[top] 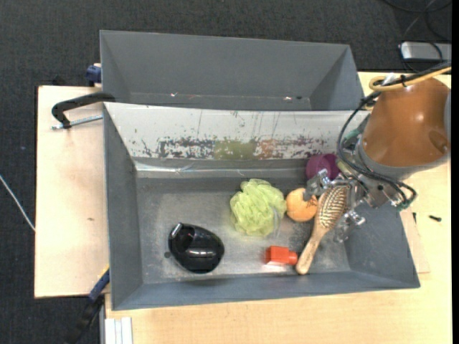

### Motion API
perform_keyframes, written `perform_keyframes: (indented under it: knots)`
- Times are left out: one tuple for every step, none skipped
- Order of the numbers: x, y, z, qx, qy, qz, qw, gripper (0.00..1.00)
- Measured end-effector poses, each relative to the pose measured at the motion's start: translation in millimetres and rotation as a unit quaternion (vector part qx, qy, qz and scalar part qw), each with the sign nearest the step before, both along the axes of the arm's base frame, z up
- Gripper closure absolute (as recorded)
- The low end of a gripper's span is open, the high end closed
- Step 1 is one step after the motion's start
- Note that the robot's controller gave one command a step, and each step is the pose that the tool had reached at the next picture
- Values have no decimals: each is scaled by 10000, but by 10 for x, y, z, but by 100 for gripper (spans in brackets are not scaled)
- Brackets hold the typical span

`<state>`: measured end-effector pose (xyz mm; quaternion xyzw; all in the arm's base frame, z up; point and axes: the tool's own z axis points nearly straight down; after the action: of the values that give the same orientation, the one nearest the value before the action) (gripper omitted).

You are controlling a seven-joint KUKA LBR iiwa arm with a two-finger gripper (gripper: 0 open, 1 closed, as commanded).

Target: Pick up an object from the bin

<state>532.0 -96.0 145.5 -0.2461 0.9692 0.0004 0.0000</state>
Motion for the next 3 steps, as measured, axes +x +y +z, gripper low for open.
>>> perform_keyframes:
  knots:
    - [-196,75,-138,-1,1,733,9973,0]
    - [-151,72,-676,-6,-13,1813,9834,0]
    - [27,15,-748,-3,-29,3289,9444,100]
